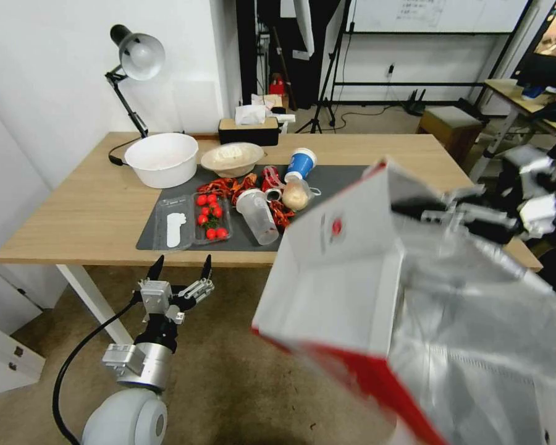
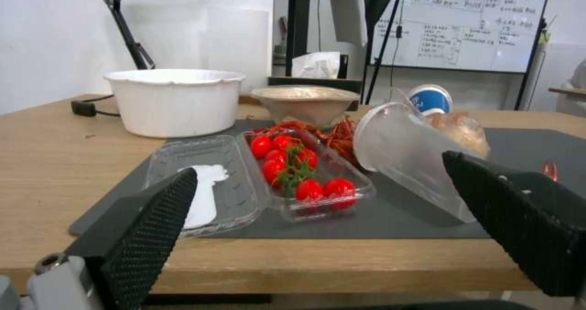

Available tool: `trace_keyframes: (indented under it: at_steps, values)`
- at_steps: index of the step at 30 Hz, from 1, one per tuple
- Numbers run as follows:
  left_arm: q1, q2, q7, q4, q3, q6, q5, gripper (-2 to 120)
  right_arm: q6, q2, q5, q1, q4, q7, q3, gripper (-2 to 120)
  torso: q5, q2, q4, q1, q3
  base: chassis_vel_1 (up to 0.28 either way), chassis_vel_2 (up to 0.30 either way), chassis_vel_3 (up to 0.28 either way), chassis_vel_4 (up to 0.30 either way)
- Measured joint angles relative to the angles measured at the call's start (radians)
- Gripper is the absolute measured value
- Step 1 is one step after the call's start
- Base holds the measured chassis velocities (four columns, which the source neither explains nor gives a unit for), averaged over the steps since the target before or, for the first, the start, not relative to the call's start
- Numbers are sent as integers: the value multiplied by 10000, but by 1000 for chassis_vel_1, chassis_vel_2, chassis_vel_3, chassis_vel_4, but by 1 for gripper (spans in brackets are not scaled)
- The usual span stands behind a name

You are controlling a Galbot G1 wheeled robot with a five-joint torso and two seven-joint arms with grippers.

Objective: Pick up the food delivery bag from the floor and place it on the table.

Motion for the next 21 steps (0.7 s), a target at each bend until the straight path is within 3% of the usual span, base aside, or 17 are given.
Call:
trace_keyframes:
  at_steps: [4, 11, 12, 16, 21]
  values:
    - [6, 7, 8, 1, 3, -13, 6, 100, 371, 131, 458, 581, 7, 1190, 3, 0, -1, -4, 0, -2, -2, 0, 0, 0, 0]
    - [38, -5, 36, -1, 15, -57, 25, 100, 1106, 575, 830, 1593, 67, 4799, -42, 0, 0, -11, -1, -6, -5, 0, 0, 0, 0]
    - [38, -5, 36, -1, 15, -57, 25, 100, 1106, 575, 830, 1593, 67, 4799, -42, 0, 0, -11, -1, -6, -5, 0, 0, 0, 0]
    - [74, -21, 57, -26, 28, -69, 59, 100, 1221, 946, 678, 1948, 158, 6759, -55, 0, 0, -12, -1, -7, -7, 0, 0, 0, 0]
    - [109, -25, 72, -41, 37, -91, 82, 100, 1223, 1144, 570, 2049, 253, 8276, -176, 0, 0, -14, -1, -8, -8, 0, 0, 0, 0]
